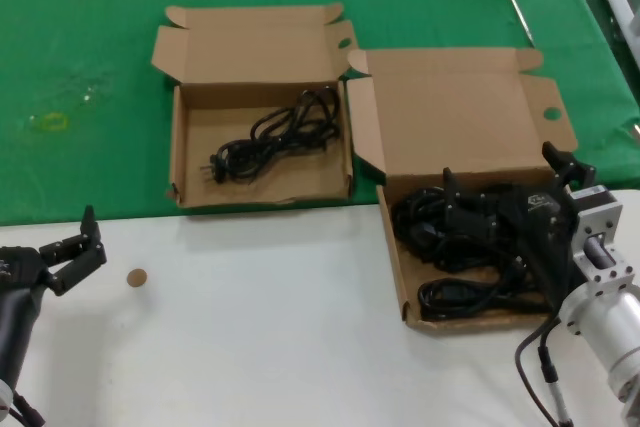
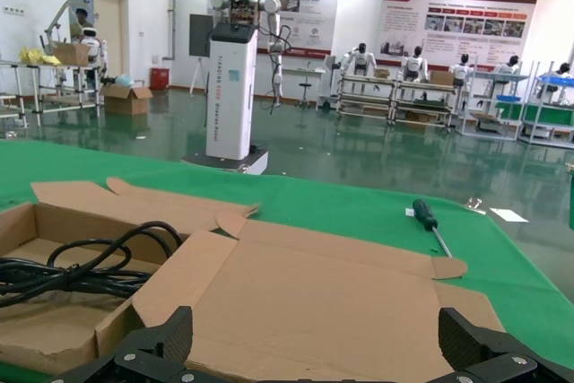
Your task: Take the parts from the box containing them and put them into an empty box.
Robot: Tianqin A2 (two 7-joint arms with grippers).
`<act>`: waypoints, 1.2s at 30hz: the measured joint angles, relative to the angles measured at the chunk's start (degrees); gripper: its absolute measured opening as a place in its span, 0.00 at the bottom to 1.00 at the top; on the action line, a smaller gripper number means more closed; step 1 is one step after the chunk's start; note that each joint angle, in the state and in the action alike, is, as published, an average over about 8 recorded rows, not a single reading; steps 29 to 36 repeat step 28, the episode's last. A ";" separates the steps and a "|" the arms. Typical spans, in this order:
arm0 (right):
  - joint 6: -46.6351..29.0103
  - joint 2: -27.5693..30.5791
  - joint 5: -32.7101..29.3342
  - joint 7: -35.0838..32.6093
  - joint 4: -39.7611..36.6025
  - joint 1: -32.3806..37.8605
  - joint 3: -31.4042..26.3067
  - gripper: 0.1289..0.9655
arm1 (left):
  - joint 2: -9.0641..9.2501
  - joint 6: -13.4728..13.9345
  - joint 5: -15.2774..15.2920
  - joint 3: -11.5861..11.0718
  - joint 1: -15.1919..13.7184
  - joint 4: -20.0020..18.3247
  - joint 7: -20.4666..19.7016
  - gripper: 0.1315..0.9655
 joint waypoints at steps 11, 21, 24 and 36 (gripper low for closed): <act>0.00 0.00 0.00 0.00 0.00 0.00 0.00 1.00 | 0.00 0.00 0.00 0.00 0.00 0.00 0.00 1.00; 0.00 0.00 0.00 0.00 0.00 0.00 0.00 1.00 | 0.00 0.00 0.00 0.00 0.00 0.00 0.00 1.00; 0.00 0.00 0.00 0.00 0.00 0.00 0.00 1.00 | 0.00 0.00 0.00 0.00 0.00 0.00 0.00 1.00; 0.00 0.00 0.00 0.00 0.00 0.00 0.00 1.00 | 0.00 0.00 0.00 0.00 0.00 0.00 0.00 1.00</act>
